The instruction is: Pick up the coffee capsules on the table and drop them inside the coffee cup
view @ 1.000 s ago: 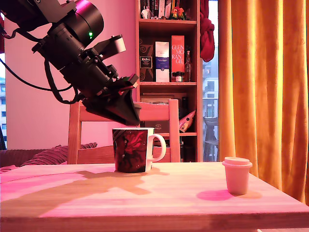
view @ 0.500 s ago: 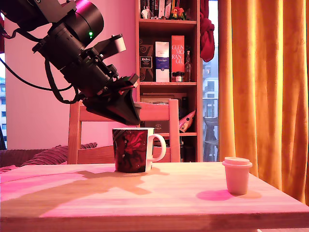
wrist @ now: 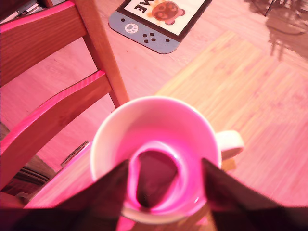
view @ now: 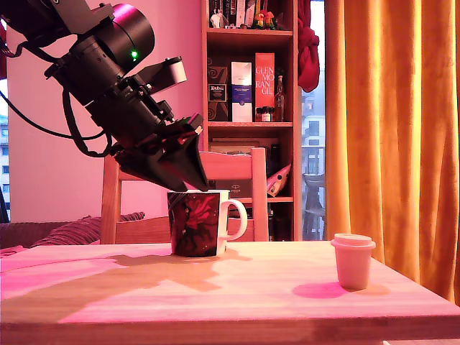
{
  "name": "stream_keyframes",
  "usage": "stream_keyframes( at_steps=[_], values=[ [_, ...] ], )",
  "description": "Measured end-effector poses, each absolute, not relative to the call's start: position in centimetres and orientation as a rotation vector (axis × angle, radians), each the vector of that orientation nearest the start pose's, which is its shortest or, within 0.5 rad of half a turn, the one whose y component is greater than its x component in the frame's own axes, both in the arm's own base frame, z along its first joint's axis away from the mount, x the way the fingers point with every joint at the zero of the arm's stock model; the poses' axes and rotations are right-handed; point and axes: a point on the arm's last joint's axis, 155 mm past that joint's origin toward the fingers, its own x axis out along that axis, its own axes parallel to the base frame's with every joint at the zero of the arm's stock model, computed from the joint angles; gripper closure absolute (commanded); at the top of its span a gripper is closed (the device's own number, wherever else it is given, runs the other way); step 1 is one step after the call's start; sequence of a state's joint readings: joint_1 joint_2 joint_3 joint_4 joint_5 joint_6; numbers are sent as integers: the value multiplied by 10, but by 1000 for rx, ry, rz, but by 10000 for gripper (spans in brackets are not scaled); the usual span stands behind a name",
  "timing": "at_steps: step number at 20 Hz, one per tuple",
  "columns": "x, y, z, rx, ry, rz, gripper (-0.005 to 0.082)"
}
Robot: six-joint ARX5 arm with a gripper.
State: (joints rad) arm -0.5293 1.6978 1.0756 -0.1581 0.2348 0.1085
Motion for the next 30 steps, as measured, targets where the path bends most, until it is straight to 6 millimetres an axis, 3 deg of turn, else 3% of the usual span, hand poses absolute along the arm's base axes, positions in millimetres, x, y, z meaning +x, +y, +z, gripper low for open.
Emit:
stream_keyframes(
  at_steps=[3,5,7,9,11,15,18,24,30],
  values=[
    [377,-271,98,211,751,-774,170],
    [377,-271,99,210,751,-775,239],
    [376,-271,98,210,756,-777,404],
    [372,-270,103,209,758,-781,657],
    [370,-269,121,204,722,-785,796],
    [366,-267,172,189,600,-791,793],
    [353,-274,185,207,567,-874,793],
    [307,-290,185,248,541,-1119,793],
    [268,-288,144,241,524,-1188,793]
  ],
)
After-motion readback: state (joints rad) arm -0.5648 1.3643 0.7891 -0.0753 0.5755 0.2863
